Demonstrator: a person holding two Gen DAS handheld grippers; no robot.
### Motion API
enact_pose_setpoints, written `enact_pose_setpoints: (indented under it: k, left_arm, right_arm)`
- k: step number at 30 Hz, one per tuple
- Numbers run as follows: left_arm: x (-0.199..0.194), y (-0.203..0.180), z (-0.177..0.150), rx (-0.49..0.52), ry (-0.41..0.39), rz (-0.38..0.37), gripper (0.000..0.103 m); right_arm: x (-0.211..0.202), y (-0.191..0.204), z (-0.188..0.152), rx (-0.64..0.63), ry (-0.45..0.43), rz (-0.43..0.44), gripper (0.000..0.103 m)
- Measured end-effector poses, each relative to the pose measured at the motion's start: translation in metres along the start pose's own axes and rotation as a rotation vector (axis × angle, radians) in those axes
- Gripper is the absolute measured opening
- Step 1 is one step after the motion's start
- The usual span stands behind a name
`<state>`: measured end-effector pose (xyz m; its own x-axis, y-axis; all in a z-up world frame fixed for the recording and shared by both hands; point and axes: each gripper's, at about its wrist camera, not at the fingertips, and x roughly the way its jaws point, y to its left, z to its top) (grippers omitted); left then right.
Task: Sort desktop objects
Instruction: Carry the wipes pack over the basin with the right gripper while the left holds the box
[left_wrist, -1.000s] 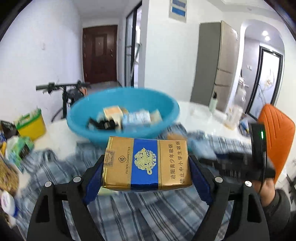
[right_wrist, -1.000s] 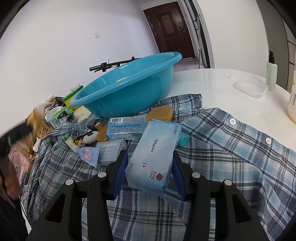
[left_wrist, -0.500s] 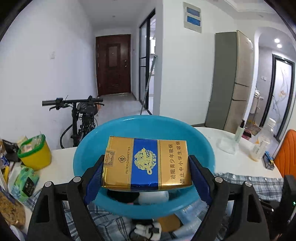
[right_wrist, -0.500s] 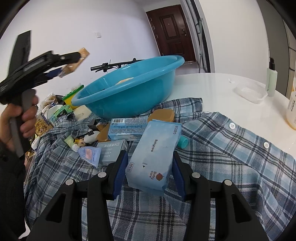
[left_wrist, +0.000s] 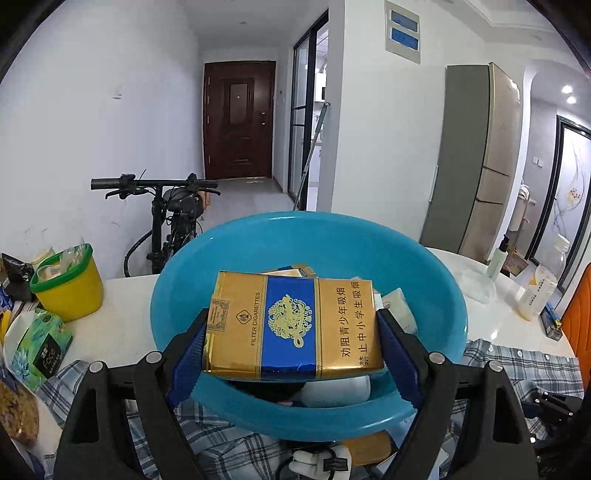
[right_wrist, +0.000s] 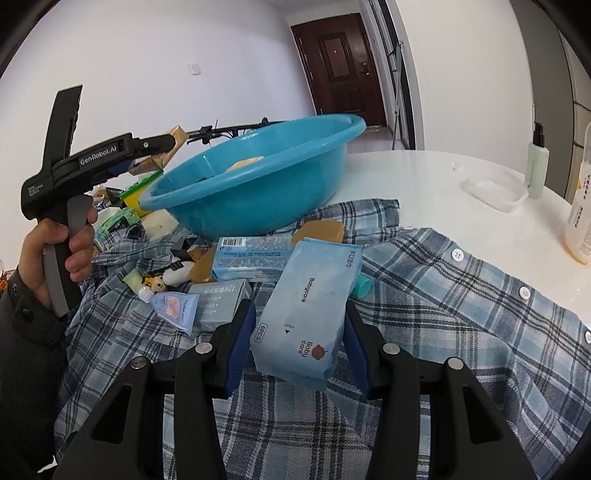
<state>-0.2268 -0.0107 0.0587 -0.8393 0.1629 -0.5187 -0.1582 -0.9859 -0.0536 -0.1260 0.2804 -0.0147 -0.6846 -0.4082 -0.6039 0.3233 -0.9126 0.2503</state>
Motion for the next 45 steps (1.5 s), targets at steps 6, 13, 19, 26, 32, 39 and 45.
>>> enact_pose_setpoints:
  k: [6,13,19,26,32,39,45]
  left_arm:
    - [-0.003,0.004,0.000,-0.011,-0.003,-0.003,0.087]
    - [-0.005,0.003,0.000,-0.015,-0.006,0.008,0.087]
    - [-0.009,0.010,0.002,-0.032,-0.012,0.023,0.087]
    - [-0.012,0.020,0.003,-0.053,-0.017,0.049,0.087]
    - [-0.005,0.033,0.002,-0.079,-0.001,0.077,0.087]
    - [-0.002,0.036,0.000,-0.086,0.005,0.087,0.087]
    - [-0.001,0.033,-0.001,-0.070,0.005,0.086,0.087]
  right_arm:
    - [-0.013,0.006,0.018,-0.009,-0.039,-0.002,0.046]
    - [-0.027,0.044,0.092,-0.129,-0.135,0.000,0.046]
    - [0.000,0.073,0.148,-0.194,-0.143,0.034,0.046]
    - [0.047,0.091,0.181,-0.251,-0.086,0.059,0.046]
    - [0.085,0.081,0.175,-0.215,-0.066,0.091,0.046]
    - [0.102,0.074,0.156,-0.219,-0.021,0.055,0.046]
    - [0.100,0.077,0.152,-0.227,-0.025,0.037,0.046]
